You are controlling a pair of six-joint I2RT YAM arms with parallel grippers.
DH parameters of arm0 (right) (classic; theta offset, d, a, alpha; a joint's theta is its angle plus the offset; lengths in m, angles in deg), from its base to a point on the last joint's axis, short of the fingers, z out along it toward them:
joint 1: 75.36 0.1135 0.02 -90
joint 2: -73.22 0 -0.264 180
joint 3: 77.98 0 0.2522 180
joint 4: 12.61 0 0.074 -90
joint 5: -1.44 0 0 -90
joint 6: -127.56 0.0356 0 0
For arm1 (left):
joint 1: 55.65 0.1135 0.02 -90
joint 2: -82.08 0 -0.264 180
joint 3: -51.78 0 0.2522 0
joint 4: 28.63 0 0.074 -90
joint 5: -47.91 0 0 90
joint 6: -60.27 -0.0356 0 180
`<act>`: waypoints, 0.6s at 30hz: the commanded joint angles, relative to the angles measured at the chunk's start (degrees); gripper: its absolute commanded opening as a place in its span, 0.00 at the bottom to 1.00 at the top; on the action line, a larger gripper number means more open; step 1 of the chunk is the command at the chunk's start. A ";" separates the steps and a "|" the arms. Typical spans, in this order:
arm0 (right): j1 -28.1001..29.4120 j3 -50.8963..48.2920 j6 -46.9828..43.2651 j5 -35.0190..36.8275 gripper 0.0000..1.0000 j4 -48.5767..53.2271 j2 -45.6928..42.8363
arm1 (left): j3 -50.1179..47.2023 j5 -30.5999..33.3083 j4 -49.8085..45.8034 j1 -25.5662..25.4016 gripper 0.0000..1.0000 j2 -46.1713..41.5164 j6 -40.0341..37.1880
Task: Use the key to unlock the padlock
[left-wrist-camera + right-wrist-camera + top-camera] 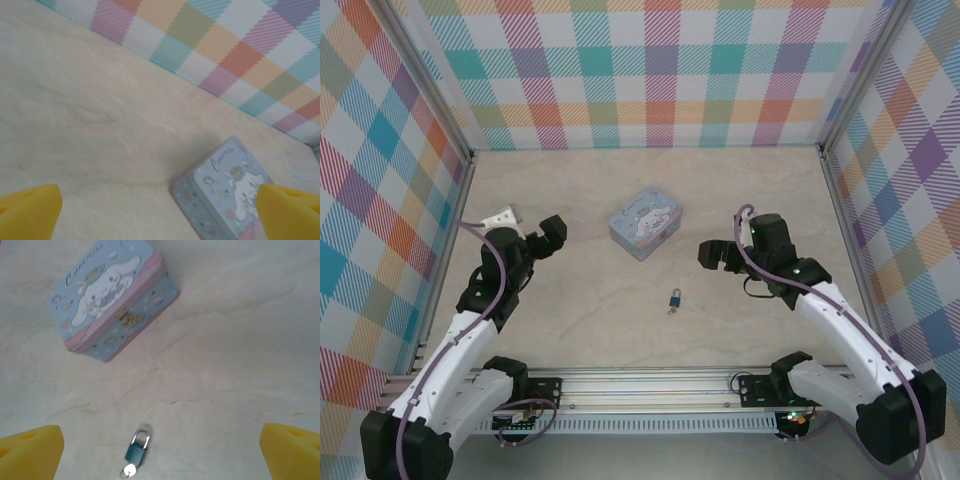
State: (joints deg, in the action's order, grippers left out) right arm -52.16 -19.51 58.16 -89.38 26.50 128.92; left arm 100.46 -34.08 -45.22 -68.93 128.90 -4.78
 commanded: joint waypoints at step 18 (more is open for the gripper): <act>-13.68 -22.72 -22.37 9.46 1.00 -44.98 11.86 | -12.63 15.74 14.19 2.24 1.00 10.51 -19.59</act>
State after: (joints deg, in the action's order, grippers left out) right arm -65.10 -39.95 38.49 -77.45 -2.57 137.71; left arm 89.51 -19.15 -38.94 -68.12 136.88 -22.16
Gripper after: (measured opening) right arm 0.996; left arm 0.999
